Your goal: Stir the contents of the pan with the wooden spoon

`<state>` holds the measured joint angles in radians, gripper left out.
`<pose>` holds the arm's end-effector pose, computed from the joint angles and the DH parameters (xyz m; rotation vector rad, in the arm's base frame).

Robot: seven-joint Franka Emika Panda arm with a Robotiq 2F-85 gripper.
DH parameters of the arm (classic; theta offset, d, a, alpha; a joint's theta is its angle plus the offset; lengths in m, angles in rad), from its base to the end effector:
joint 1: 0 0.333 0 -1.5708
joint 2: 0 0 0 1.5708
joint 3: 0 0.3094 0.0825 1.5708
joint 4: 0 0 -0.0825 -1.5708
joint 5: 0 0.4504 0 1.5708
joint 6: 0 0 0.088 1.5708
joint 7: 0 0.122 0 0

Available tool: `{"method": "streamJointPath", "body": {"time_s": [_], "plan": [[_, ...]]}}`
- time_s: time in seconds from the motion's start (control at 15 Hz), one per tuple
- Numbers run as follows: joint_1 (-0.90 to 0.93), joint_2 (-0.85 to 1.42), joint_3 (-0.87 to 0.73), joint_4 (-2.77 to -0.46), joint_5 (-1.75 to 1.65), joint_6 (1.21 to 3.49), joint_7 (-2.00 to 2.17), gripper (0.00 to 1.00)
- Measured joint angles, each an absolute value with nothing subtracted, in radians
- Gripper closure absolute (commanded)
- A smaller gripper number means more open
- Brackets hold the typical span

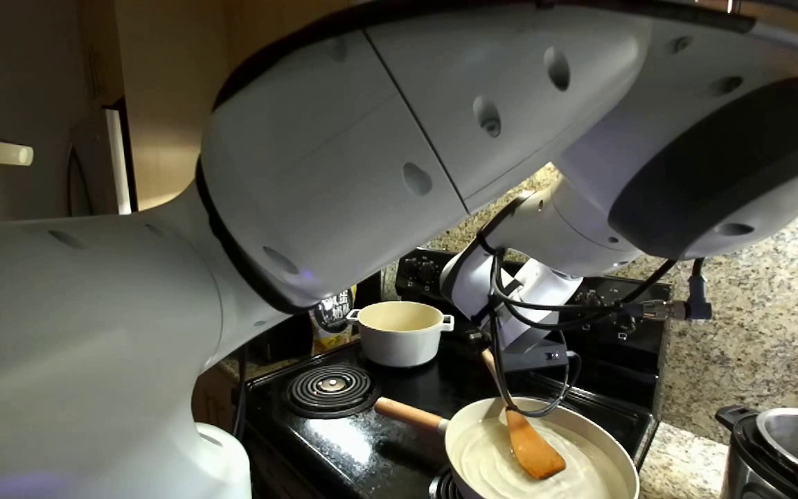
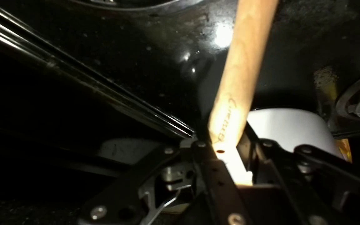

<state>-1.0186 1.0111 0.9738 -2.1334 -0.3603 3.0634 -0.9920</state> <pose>0.6296 0.0407 0.1104 -2.3669 -1.1578 -0.9546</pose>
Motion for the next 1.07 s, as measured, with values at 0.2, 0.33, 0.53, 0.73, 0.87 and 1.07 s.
{"method": "streamJointPath", "body": {"time_s": [0.2, 0.33, 0.53, 0.73, 0.87, 1.07], "plan": [[-1.045, 1.011, 0.969, -2.118, -0.36, 3.055, -0.992, 0.9], [-1.08, 1.013, 0.97, -2.122, -0.36, 3.055, -0.995, 0.9], [-1.146, 1.018, 0.979, -2.14, -0.361, 3.056, -1.0, 0.9], [-1.212, 1.024, 0.991, -2.181, -0.362, 3.053, -1.006, 0.9], [-1.231, 1.025, 0.991, -2.213, -0.362, 3.05, -1.009, 0.9], [-1.224, 1.027, 0.991, -2.25, -0.361, 3.05, -1.009, 0.9]]}}
